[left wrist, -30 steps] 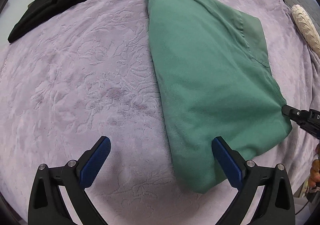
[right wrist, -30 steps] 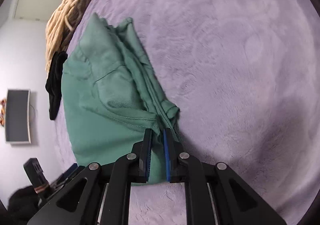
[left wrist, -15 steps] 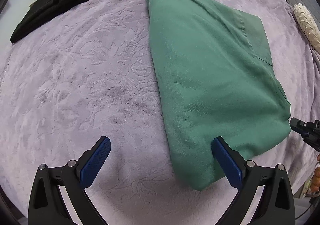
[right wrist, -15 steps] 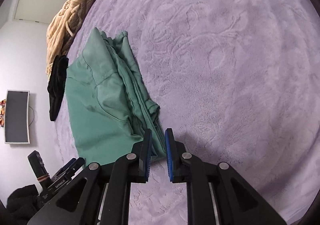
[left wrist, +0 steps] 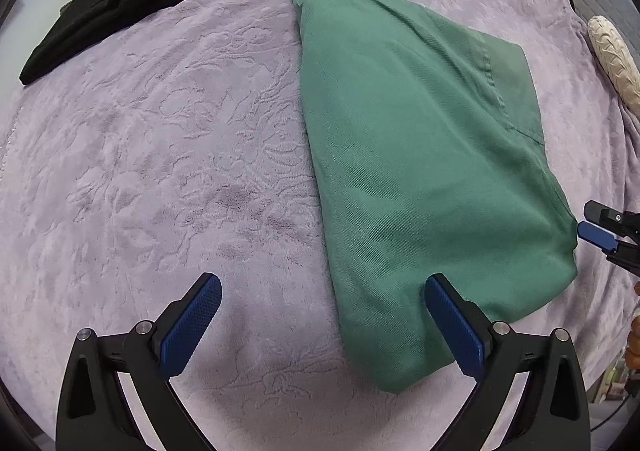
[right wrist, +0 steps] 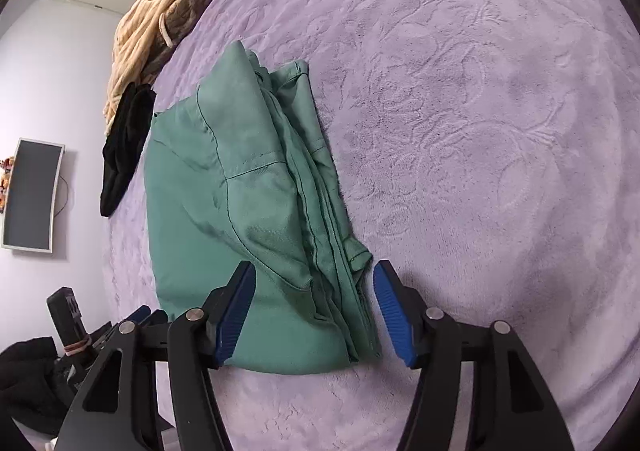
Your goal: Fold small clothes
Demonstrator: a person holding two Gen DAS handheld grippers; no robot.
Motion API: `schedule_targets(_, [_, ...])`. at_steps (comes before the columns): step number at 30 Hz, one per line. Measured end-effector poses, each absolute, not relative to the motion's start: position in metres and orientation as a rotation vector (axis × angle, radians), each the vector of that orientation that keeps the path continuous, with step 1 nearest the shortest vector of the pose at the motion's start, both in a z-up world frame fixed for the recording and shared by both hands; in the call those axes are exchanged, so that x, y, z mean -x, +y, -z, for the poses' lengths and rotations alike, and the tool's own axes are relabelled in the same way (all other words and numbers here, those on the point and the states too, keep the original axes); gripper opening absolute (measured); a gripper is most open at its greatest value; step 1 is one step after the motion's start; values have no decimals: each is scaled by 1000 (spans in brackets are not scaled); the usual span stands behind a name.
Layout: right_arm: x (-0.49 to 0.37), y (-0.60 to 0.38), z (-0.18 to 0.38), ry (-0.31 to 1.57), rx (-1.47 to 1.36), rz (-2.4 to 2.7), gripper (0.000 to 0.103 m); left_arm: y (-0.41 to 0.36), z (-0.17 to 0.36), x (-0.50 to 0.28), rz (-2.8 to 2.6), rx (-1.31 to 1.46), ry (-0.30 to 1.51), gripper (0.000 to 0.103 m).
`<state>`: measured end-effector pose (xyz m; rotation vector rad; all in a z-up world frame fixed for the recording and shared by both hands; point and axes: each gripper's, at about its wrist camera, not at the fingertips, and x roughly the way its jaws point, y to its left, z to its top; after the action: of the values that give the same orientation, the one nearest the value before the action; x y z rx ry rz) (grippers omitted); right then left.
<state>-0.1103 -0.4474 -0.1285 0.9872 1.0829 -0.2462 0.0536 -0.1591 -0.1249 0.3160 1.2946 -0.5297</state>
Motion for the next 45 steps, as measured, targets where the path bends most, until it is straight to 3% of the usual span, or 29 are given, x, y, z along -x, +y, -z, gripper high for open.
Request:
schedule_targets(4, [104,-453,132,1092,-985,240,66,-157,123,-71,523,-253,1303,102])
schedule_targets(7, [99,-457,133,1083,-990,225,78,-156,123,-83,523,-208,1309,102])
schedule_targets(32, [33,-484,179,1111,-1042,83,78,-200,152,-118,646,-124,1363,102])
schedule_targets(36, [19,-482,188,1092,-1083,22,90,-205,167,-127,675,-45,1407,102])
schedule_targets(45, [-8,-463,184,1071,-1044,-104,89,-249,184,-123,729,-112,1406,102])
